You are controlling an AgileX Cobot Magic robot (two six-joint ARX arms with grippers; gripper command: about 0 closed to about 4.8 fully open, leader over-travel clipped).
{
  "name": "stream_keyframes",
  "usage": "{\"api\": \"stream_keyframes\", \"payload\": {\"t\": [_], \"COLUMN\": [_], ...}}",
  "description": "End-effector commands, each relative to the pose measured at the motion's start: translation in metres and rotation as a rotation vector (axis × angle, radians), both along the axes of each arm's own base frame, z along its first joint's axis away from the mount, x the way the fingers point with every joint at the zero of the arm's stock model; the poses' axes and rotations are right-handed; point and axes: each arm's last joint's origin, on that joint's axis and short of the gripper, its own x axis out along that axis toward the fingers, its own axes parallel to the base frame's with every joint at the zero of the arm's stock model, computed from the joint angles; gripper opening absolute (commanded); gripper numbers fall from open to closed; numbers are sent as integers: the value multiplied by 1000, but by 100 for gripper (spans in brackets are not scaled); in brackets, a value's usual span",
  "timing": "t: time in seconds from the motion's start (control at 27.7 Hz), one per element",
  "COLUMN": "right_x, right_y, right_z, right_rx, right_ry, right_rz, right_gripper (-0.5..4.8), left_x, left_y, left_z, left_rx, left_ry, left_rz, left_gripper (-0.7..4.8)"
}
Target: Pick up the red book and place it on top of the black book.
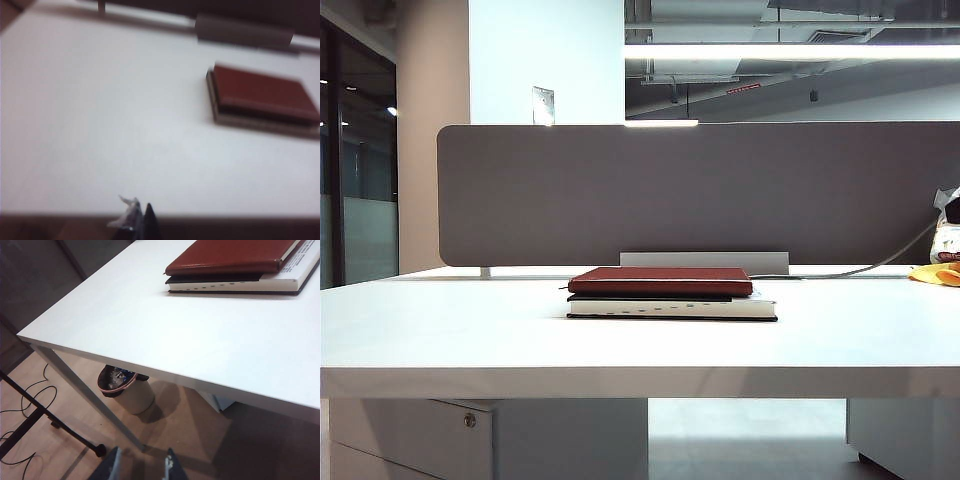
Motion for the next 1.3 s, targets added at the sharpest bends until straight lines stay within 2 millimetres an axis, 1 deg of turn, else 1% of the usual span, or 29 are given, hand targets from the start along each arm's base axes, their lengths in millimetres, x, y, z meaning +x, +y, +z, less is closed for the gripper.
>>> {"api": "stream_keyframes", "payload": {"t": [0.04, 0.18, 0.25, 0.43, 0.5, 0.76, 0.86, 0.97, 1.15, 1.3], "right_x": [0, 1, 2, 2, 2, 5, 5, 6, 9, 10], "right_y": [-1, -2, -2, -3, -3, -7, -8, -11, -23, -34], "right_z": [2, 2, 2, 2, 2, 2, 1, 1, 2, 2], "right_rx": [-8, -37, -44, -50, -70, -134, -206, -218, -249, -238], "right_ry": [-17, -32, -36, -40, -53, -79, -119, -120, -110, -89], "right_rz": [-21, -67, -97, -99, -117, -263, -269, -301, -492, -624], "right_gripper": [103, 69, 37, 26, -6, -6, -6, -6, -6, -6], "left_x": [-2, -2, -2, -2, -2, -2, -2, 0, 0, 1], "left_y": [0, 0, 0, 0, 0, 0, 0, -1, -1, -1], "left_z": [-2, -3, -3, -3, -4, -4, -6, -8, -9, -10], "left_rx": [-7, 3, 4, 18, 19, 21, 22, 21, 20, 19], "left_ry": [37, 43, 50, 49, 53, 56, 60, 57, 53, 48], "left_rz": [-17, -16, -20, -24, -24, -24, -23, -24, -22, -21], "left_gripper": [-6, -6, -6, -6, -6, -6, -6, -6, -6, -6]}}
